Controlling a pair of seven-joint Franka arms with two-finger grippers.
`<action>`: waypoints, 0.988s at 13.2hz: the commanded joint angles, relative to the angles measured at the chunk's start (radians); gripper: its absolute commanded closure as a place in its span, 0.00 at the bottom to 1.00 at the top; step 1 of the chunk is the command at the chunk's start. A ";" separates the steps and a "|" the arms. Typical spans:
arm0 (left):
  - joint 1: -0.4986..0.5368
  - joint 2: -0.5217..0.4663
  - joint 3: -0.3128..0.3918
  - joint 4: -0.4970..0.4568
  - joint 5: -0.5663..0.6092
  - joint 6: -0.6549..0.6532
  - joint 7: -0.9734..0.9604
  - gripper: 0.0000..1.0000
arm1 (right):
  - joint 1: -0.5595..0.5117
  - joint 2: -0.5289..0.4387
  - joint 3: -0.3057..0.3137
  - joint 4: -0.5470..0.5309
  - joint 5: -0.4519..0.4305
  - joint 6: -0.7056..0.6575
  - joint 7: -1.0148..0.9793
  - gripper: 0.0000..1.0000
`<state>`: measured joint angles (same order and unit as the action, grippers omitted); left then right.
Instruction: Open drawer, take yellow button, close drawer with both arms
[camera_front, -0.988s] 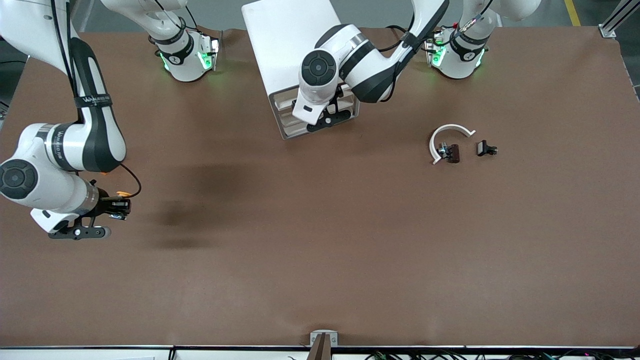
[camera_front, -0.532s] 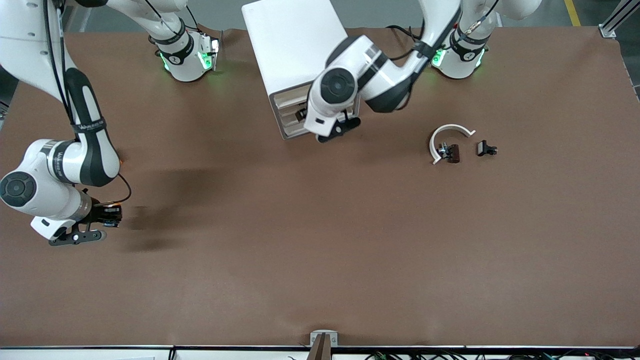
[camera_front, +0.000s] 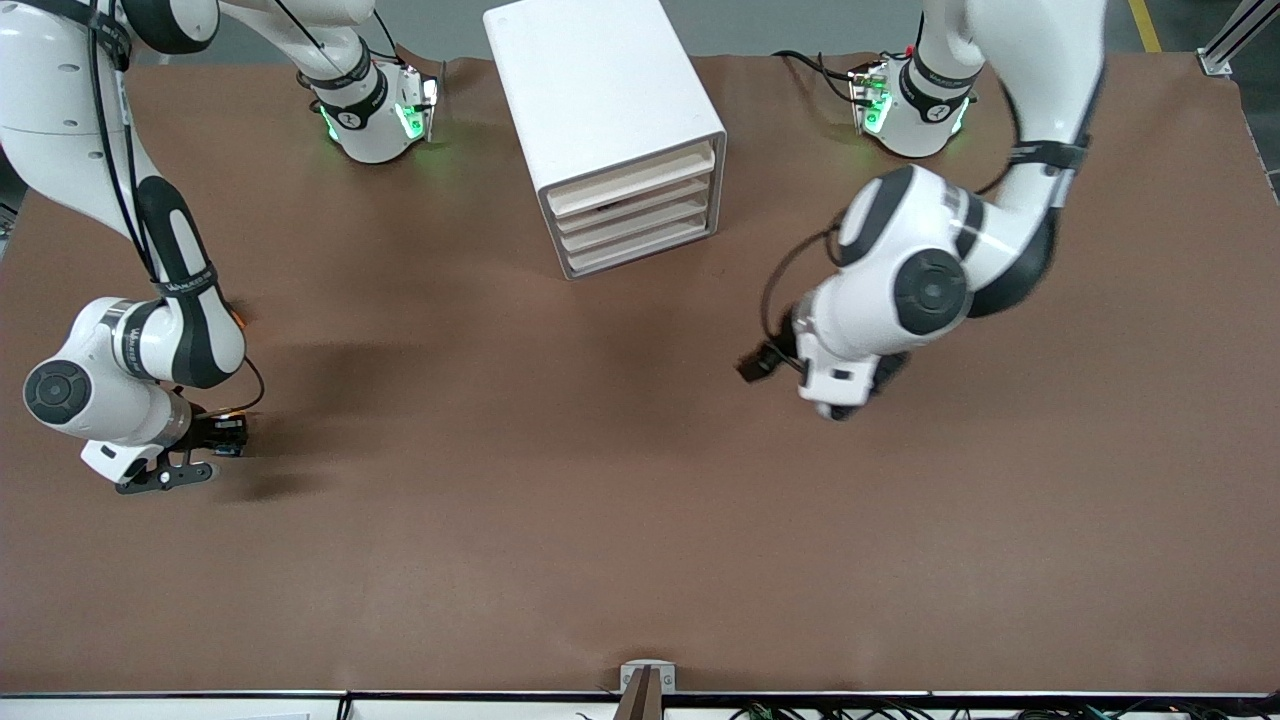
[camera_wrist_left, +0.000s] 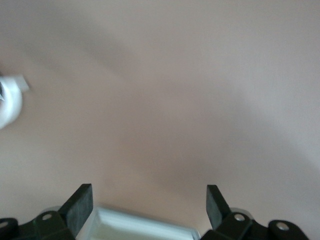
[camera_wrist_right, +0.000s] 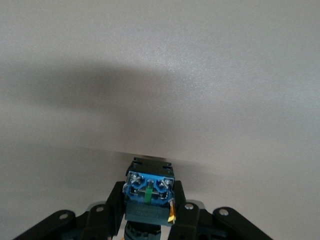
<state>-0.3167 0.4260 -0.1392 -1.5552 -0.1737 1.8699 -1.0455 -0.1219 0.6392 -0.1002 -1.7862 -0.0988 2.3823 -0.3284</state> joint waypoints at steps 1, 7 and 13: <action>0.053 -0.019 -0.011 0.024 0.162 -0.017 0.070 0.00 | -0.033 0.007 0.024 0.005 -0.007 0.006 -0.015 0.76; 0.215 -0.134 -0.013 0.035 0.221 -0.092 0.298 0.00 | -0.039 0.025 0.027 0.007 -0.005 0.025 -0.014 0.65; 0.317 -0.289 -0.013 0.030 0.221 -0.259 0.609 0.00 | -0.035 0.010 0.028 0.013 -0.005 0.018 -0.009 0.00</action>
<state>-0.0254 0.1890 -0.1401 -1.5042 0.0279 1.6523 -0.5341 -0.1374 0.6554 -0.0938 -1.7833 -0.0987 2.4031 -0.3291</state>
